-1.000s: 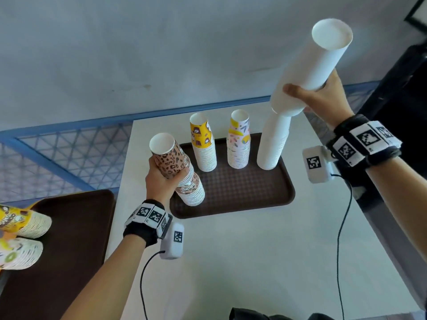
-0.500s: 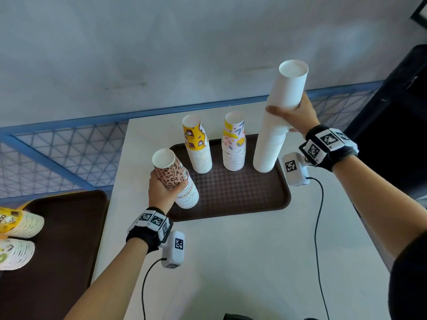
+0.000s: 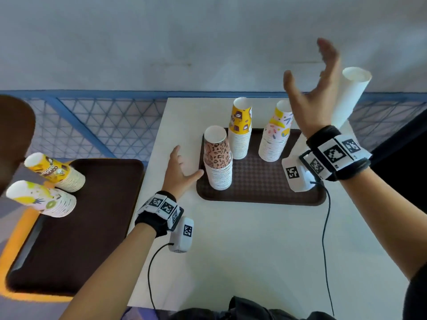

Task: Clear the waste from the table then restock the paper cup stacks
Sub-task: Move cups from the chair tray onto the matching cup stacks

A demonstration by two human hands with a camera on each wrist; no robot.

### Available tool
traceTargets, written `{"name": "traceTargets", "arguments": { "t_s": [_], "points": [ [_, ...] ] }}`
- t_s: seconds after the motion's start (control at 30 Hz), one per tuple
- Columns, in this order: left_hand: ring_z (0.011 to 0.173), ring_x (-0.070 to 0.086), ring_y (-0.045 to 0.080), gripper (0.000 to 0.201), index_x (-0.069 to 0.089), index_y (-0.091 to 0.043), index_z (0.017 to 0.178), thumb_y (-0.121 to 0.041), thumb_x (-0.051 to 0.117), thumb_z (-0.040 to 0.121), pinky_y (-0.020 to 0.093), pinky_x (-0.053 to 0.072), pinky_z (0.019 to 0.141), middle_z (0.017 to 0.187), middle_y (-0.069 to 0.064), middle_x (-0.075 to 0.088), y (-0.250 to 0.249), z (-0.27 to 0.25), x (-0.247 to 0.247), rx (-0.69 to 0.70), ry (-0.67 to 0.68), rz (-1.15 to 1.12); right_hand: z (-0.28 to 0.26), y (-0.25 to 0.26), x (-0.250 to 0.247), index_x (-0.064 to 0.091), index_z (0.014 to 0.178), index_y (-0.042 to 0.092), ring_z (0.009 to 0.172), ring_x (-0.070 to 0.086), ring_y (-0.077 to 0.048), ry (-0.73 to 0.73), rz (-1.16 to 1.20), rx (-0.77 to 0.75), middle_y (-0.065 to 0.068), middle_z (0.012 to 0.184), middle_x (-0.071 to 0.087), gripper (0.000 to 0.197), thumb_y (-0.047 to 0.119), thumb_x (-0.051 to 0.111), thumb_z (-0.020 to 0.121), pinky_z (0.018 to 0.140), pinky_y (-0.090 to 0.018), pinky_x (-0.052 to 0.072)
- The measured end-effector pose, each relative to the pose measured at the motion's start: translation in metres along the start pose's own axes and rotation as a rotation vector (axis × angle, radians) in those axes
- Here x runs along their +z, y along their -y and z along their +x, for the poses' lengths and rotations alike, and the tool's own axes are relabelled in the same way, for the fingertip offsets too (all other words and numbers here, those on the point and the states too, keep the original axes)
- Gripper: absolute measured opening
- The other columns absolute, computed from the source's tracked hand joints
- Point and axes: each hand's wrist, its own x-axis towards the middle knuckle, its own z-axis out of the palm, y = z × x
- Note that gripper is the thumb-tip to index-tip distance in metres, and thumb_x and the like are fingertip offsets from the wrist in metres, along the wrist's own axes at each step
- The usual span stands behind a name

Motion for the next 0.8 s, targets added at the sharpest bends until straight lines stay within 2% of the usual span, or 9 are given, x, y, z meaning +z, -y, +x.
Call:
{"name": "traceTargets", "arguments": {
  "t_s": [0.07, 0.13, 0.23, 0.33, 0.43, 0.5, 0.57, 0.67, 0.8],
  "points": [
    [0.129, 0.04, 0.025, 0.085, 0.018, -0.017, 0.143, -0.011, 0.071, 0.076, 0.039, 0.037, 0.108, 0.144, 0.015, 0.033, 0.011, -0.005, -0.028, -0.012, -0.053, -0.045, -0.02, 0.026, 0.037, 0.047, 0.123, 0.007, 0.118, 0.049, -0.015, 0.084, 0.081, -0.018, 0.002, 0.122, 0.051, 0.047, 0.024, 0.06, 0.081, 0.103, -0.029, 0.04],
    [0.126, 0.043, 0.024, 0.079, 0.024, -0.015, 0.141, -0.01, 0.069, 0.077, 0.044, 0.04, 0.106, 0.141, 0.014, 0.035, 0.026, -0.011, -0.061, -0.024, -0.126, -0.076, -0.043, 0.05, 0.078, 0.053, 0.113, 0.014, 0.11, 0.054, -0.015, 0.179, 0.144, -0.015, -0.001, 0.115, 0.057, 0.033, 0.023, 0.058, 0.082, 0.097, -0.029, 0.043],
    [0.113, 0.049, 0.019, 0.072, 0.031, -0.013, 0.138, -0.011, 0.069, 0.077, 0.043, 0.046, 0.099, 0.135, 0.013, 0.041, 0.056, -0.021, -0.116, -0.049, -0.25, -0.049, -0.078, 0.085, 0.142, 0.051, 0.101, 0.027, 0.099, 0.059, -0.012, 0.335, 0.236, 0.004, 0.002, 0.105, 0.06, 0.022, 0.022, 0.058, 0.08, 0.087, -0.024, 0.046],
    [0.106, 0.051, 0.017, 0.065, 0.037, -0.014, 0.134, -0.009, 0.068, 0.077, 0.039, 0.049, 0.092, 0.131, 0.013, 0.044, 0.089, -0.033, -0.173, -0.078, -0.383, -0.024, -0.115, 0.114, 0.208, 0.055, 0.097, 0.02, 0.082, 0.057, 0.01, 0.51, 0.298, 0.047, 0.009, 0.093, 0.06, 0.019, 0.018, 0.061, 0.079, 0.079, -0.016, 0.048],
    [0.114, 0.049, 0.025, 0.058, 0.041, -0.009, 0.13, -0.009, 0.066, 0.078, 0.041, 0.045, 0.096, 0.132, 0.014, 0.044, 0.12, -0.042, -0.227, -0.089, -0.532, 0.051, -0.151, 0.136, 0.271, 0.06, 0.102, 0.009, 0.072, 0.058, 0.009, 0.706, 0.299, 0.107, 0.006, 0.087, 0.061, 0.026, 0.017, 0.066, 0.078, 0.073, -0.009, 0.045],
    [0.121, 0.044, 0.031, 0.056, 0.041, -0.007, 0.129, -0.008, 0.065, 0.078, 0.04, 0.037, 0.104, 0.132, 0.017, 0.042, 0.138, -0.044, -0.26, -0.12, -0.602, 0.125, -0.173, 0.149, 0.31, 0.059, 0.105, 0.009, 0.073, 0.058, -0.001, 0.846, 0.254, 0.146, 0.002, 0.086, 0.06, 0.03, 0.017, 0.069, 0.078, 0.074, -0.016, 0.046],
    [0.123, 0.041, 0.031, 0.058, 0.04, -0.007, 0.13, -0.008, 0.065, 0.077, 0.035, 0.033, 0.103, 0.132, 0.017, 0.041, 0.154, -0.043, -0.289, -0.155, -0.627, 0.186, -0.192, 0.159, 0.346, 0.056, 0.111, 0.012, 0.079, 0.059, -0.013, 0.978, 0.21, 0.192, 0.0, 0.09, 0.058, 0.037, 0.02, 0.071, 0.078, 0.077, -0.027, 0.049],
    [0.126, 0.039, 0.031, 0.062, 0.038, -0.01, 0.132, -0.012, 0.067, 0.077, 0.036, 0.033, 0.103, 0.136, 0.015, 0.039, 0.175, -0.034, -0.322, -0.166, -0.601, 0.201, -0.213, 0.173, 0.39, 0.05, 0.12, 0.014, 0.087, 0.057, -0.016, 1.093, 0.153, 0.269, -0.004, 0.1, 0.056, 0.049, 0.026, 0.072, 0.078, 0.083, -0.031, 0.05],
    [0.13, 0.035, 0.03, 0.072, 0.034, -0.012, 0.137, -0.016, 0.07, 0.074, 0.04, 0.031, 0.108, 0.14, 0.014, 0.036, 0.199, -0.012, -0.349, -0.187, -0.49, 0.249, -0.231, 0.185, 0.435, 0.042, 0.13, 0.013, 0.102, 0.054, -0.019, 1.117, 0.125, 0.268, -0.015, 0.123, 0.056, 0.059, 0.024, 0.07, 0.08, 0.093, -0.033, 0.045]
  ]
}}
